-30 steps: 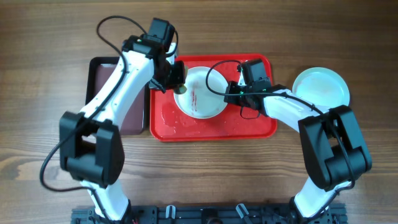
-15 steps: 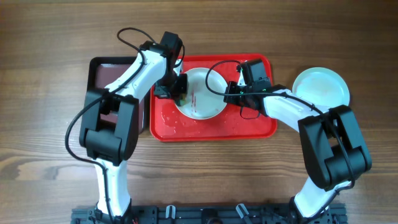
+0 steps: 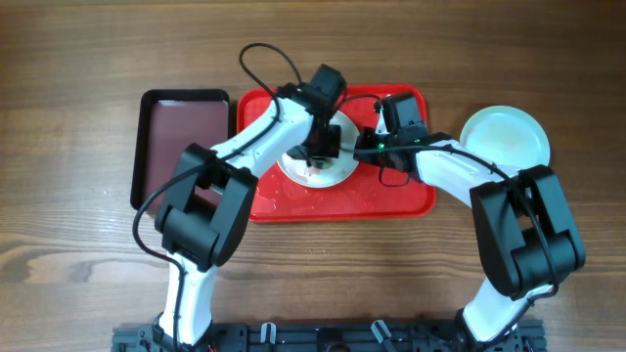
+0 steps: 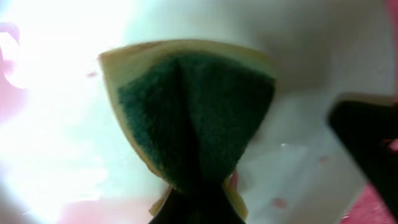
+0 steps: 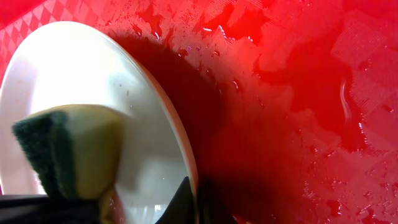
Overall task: Clean dirty plates on tray and stack at the side
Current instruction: 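Scrub the plate with the sponge while the right gripper holds its rim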
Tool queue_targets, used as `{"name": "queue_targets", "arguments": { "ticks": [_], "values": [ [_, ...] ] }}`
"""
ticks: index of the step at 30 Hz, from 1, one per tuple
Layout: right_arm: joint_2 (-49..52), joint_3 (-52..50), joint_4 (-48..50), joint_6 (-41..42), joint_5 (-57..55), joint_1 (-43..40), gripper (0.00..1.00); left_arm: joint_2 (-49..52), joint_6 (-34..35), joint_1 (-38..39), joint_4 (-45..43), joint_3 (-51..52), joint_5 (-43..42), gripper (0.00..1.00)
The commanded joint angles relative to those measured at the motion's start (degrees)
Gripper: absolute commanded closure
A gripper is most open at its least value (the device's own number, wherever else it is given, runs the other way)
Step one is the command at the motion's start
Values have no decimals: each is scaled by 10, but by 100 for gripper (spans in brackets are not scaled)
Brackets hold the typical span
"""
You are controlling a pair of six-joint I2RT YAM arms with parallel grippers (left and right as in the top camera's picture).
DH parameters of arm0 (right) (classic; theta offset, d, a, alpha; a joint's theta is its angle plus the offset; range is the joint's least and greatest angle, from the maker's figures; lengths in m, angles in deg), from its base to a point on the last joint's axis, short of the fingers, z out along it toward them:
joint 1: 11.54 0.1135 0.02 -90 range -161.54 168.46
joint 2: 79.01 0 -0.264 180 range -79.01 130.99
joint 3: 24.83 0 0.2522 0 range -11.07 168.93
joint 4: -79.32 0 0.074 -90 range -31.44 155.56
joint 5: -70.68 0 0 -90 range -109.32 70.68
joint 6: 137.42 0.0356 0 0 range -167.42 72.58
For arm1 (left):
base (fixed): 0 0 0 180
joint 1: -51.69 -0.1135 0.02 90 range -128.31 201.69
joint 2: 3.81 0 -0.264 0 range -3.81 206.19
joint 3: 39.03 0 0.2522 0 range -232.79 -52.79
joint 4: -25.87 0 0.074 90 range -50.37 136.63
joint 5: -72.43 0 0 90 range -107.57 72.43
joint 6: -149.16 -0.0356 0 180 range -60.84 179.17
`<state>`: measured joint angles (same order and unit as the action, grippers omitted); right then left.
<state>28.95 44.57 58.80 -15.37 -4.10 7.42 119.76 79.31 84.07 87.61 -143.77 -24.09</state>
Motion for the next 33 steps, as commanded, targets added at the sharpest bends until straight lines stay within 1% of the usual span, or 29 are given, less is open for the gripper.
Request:
{"name": "queue_targets", "arguments": {
  "ticks": [1,5,7,11,14,18,21,23,25,29,31,33],
  "values": [
    [25,-6,-7,-5,13,5,96,30,20,14,-33,8,-35,96],
    [25,-6,-7,-5,13,5,96,30,23,-5,-67,8,-25,96],
    [25,-6,-7,-5,13,5,96,30,29,-26,-73,8,7,96],
    [25,-6,-7,-4,13,5,96,30,33,-78,-63,8,24,96],
    [25,-6,-8,-5,14,5,96,30,74,-122,-46,8,47,96],
    [25,-6,-8,-5,14,5,96,30,71,-153,-12,8,39,96],
    [25,-6,-8,-4,14,5,96,30,-4,-144,3,8,-52,96],
    [25,-6,-8,-4,14,5,96,30,-37,-132,15,8,-97,96],
    [25,-6,-9,-4,16,4,96,30,-66,-116,46,8,-124,96],
    [25,-6,-1,1,34,-9,96,30,-170,-96,124,8,-207,96],
    [25,-6,2,3,43,-19,96,30,-185,-93,138,8,-222,96],
    [25,-6,3,10,43,-28,96,30,-185,-91,142,8,-222,96]
  ]
}}
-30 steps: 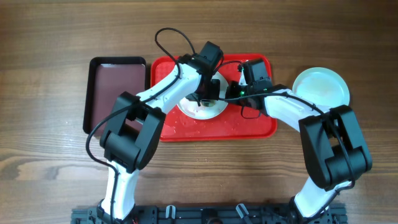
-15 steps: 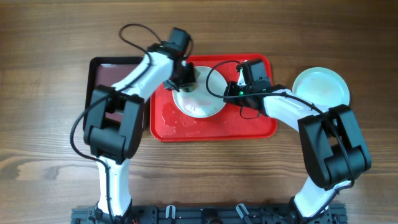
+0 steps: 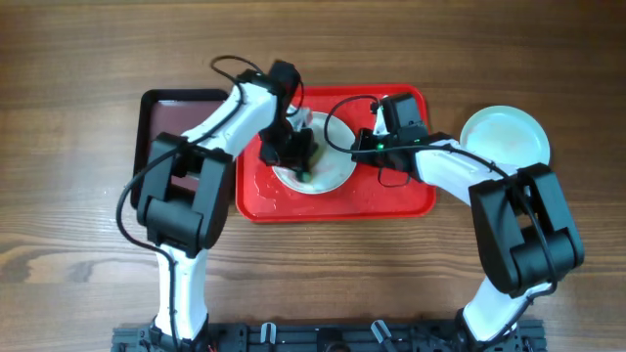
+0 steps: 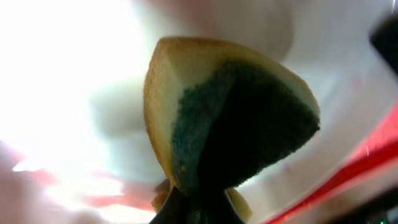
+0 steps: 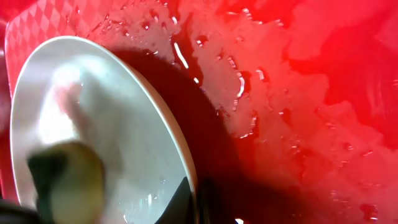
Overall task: Clean dirty plates on tray and stack at the side
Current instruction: 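Scrub the plate with the sponge while the right gripper holds its rim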
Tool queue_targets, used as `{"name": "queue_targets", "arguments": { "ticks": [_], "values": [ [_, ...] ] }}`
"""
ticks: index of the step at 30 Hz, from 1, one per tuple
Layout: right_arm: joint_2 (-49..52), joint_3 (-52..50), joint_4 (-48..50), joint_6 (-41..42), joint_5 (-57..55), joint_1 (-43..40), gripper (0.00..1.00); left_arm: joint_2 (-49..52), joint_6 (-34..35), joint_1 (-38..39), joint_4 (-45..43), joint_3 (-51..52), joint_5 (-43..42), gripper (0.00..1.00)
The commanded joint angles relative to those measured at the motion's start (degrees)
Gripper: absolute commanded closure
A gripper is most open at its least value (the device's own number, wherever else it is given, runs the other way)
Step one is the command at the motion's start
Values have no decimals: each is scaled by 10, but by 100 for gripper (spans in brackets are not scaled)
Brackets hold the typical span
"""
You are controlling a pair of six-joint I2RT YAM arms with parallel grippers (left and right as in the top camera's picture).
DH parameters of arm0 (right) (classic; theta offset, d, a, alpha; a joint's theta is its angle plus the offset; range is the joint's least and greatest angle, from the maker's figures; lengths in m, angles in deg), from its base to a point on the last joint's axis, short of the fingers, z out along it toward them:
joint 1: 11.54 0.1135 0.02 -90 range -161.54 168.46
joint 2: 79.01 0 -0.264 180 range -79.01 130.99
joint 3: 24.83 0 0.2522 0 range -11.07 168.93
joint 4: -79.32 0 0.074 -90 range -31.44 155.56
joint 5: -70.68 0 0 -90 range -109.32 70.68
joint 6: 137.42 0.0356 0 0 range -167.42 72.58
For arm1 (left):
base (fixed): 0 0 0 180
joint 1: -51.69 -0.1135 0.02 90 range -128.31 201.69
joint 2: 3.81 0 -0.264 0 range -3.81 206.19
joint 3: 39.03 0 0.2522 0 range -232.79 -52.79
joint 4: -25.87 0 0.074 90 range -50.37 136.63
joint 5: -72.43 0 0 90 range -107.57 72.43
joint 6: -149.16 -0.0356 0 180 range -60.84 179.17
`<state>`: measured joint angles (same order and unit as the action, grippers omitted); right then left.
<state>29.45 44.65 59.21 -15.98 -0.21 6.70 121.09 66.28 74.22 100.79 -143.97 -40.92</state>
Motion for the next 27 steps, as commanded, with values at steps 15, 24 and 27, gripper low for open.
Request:
{"name": "queue_targets", "arguments": {
  "ticks": [15,24,27],
  "values": [
    [20,-7,-3,16,19,-30,96,17,185,78,-198,10,-45,96],
    [20,-7,-6,16,19,-30,96,17,254,45,-260,10,157,96],
    [20,-7,-8,16,19,-30,96,17,268,16,-254,10,225,96]
  ]
}}
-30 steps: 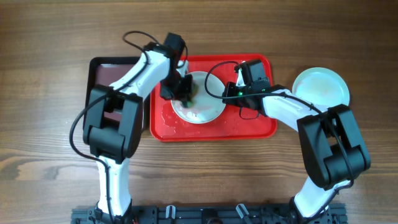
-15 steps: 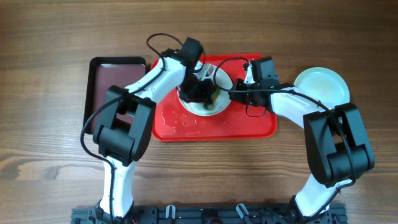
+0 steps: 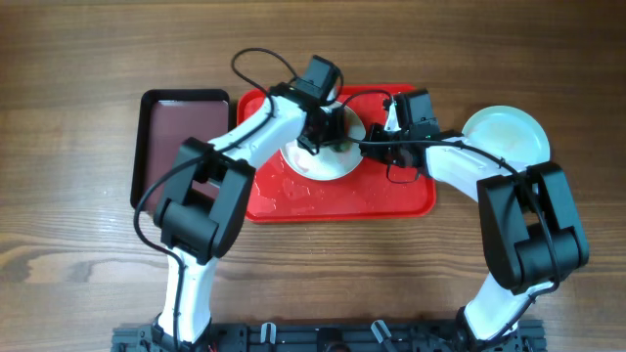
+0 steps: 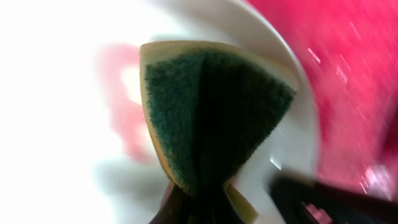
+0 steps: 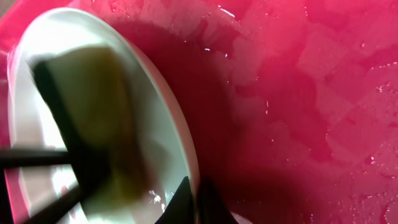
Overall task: Clean dirty plates on tray and stack at the side
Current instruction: 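Scrub the plate with the sponge while the right gripper holds its rim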
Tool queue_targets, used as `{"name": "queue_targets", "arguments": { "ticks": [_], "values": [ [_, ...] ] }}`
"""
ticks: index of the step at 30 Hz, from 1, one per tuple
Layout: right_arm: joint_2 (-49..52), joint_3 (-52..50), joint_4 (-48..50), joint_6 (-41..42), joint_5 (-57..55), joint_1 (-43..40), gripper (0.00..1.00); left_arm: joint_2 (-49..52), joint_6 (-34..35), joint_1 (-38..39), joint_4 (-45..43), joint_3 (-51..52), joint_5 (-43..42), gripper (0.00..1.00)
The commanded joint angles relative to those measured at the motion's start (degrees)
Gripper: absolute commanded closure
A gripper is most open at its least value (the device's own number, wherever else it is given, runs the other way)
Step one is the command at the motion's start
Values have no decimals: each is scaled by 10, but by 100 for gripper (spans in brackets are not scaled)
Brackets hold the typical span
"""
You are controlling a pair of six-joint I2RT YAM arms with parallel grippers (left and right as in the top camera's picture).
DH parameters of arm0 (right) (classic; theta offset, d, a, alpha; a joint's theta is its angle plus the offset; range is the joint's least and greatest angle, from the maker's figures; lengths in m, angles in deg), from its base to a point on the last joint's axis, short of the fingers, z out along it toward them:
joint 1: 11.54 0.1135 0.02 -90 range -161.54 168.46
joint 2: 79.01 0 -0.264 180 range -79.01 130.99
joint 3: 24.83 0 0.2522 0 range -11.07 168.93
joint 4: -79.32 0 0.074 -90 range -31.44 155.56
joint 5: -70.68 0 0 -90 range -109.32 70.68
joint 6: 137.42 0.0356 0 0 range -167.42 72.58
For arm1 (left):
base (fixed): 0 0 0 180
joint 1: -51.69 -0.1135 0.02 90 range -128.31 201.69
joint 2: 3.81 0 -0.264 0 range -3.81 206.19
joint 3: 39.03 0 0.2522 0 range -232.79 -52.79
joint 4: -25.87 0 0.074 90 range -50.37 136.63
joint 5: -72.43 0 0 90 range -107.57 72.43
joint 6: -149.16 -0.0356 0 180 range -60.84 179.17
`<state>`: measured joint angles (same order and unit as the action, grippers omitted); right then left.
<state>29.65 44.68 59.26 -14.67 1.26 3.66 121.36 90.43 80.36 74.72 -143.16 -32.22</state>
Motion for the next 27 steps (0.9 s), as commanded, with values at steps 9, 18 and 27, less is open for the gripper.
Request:
{"name": "queue_targets", "arguments": {
  "ticks": [9,18,27],
  "values": [
    [18,-7,-6,2,4,0,96,14,18,-80,235,2,150,96],
    [18,-7,-3,1,4,0,96,14,-203,-69,279,2,-81,96],
    [18,-7,-4,2,4,0,96,14,-173,0,199,2,-128,96]
  ]
}}
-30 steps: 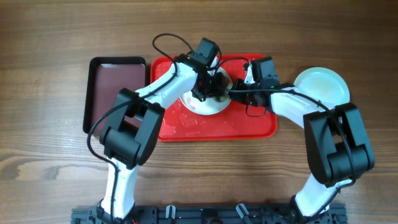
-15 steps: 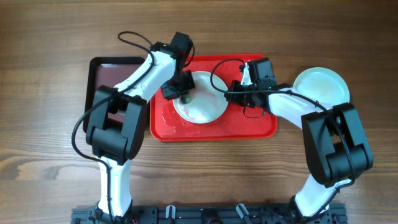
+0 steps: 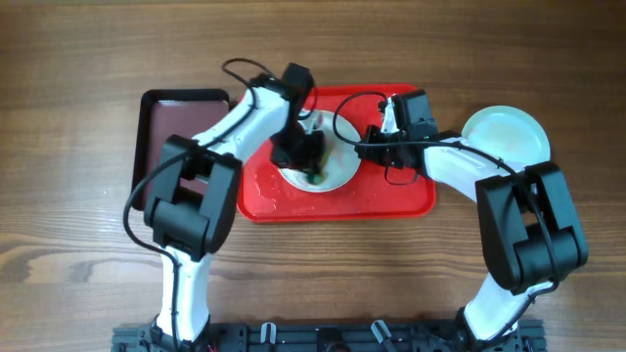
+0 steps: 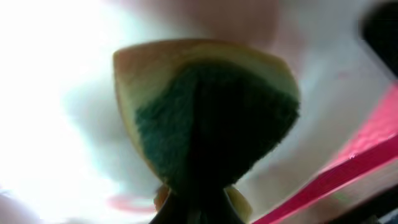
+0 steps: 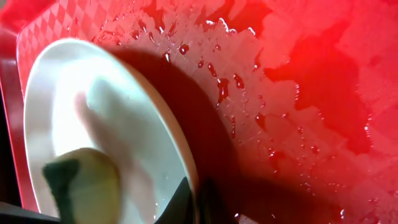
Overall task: Clean dirty plates on tray and stack at the side
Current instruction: 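Scrub the plate with the sponge while the right gripper holds its rim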
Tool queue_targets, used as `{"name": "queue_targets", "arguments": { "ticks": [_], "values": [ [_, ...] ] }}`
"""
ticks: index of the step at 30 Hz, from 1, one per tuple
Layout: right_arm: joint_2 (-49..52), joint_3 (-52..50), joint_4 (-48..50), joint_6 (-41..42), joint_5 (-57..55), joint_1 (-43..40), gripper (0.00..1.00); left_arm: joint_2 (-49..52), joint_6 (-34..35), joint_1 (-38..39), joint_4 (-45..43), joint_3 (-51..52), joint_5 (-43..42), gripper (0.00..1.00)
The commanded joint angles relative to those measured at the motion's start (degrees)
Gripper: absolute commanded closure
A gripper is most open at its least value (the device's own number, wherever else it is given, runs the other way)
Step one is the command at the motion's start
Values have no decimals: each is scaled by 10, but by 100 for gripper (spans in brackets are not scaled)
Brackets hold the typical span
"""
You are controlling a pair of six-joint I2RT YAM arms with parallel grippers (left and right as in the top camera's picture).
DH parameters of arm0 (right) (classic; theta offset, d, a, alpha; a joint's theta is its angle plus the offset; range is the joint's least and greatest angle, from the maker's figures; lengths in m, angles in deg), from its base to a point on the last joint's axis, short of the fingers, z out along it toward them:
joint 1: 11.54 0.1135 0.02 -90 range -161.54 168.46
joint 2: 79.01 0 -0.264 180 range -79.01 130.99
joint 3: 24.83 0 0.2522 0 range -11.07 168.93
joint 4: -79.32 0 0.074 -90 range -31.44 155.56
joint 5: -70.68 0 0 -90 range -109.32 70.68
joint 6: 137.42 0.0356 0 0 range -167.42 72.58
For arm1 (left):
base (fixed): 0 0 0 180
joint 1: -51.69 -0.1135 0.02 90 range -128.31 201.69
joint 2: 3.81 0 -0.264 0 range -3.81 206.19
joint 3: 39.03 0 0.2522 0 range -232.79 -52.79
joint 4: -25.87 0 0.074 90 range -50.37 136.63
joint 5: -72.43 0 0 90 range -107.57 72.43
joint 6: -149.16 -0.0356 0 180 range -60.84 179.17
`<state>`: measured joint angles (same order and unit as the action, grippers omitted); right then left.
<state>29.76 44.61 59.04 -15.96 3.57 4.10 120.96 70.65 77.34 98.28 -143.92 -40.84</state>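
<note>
A white plate (image 3: 333,161) rests tilted on the wet red tray (image 3: 401,200). My right gripper (image 5: 196,199) is shut on the plate's right rim (image 5: 180,143), one finger inside and one outside. A yellow sponge with a green scouring face (image 4: 205,118) is pinched in my left gripper (image 4: 199,208), which presses it onto the lower part of the plate (image 3: 311,161). The right wrist view shows the sponge (image 5: 87,183) at the plate's near left. A second white plate (image 3: 505,135) lies on the table to the right of the tray.
A dark brown tray (image 3: 181,147) sits to the left of the red one. Water drops and puddles (image 5: 298,81) cover the red tray's floor. Cables loop above both arms. The wooden table (image 3: 78,254) spreads all round.
My left gripper has moved the sponge from the plate's upper right part to its lower left part. The right gripper keeps its grip on the rim, with the plate a little shifted.
The sponge was first on the plate's middle, then at its left, then at its upper right, and now at its lower left. All the while my right gripper held the plate's rim tilted on the red tray. The second plate stayed on the table.
</note>
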Motion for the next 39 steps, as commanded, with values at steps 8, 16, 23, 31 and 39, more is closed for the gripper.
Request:
{"name": "queue_targets", "arguments": {
  "ticks": [8,16,23,31,39],
  "values": [
    [17,-6,-2,15,-19,-3,96,18,137,40,-193,9,-42,96],
    [17,-6,-4,14,-19,-2,96,18,178,30,-272,9,78,96],
    [17,-6,-3,14,-19,-2,96,18,228,-29,-183,9,224,96],
    [17,-6,-1,15,-19,-2,96,18,226,-80,-71,9,209,96],
    [17,-6,-2,15,-19,-2,96,18,139,-14,-148,9,96,96]
  ]
}}
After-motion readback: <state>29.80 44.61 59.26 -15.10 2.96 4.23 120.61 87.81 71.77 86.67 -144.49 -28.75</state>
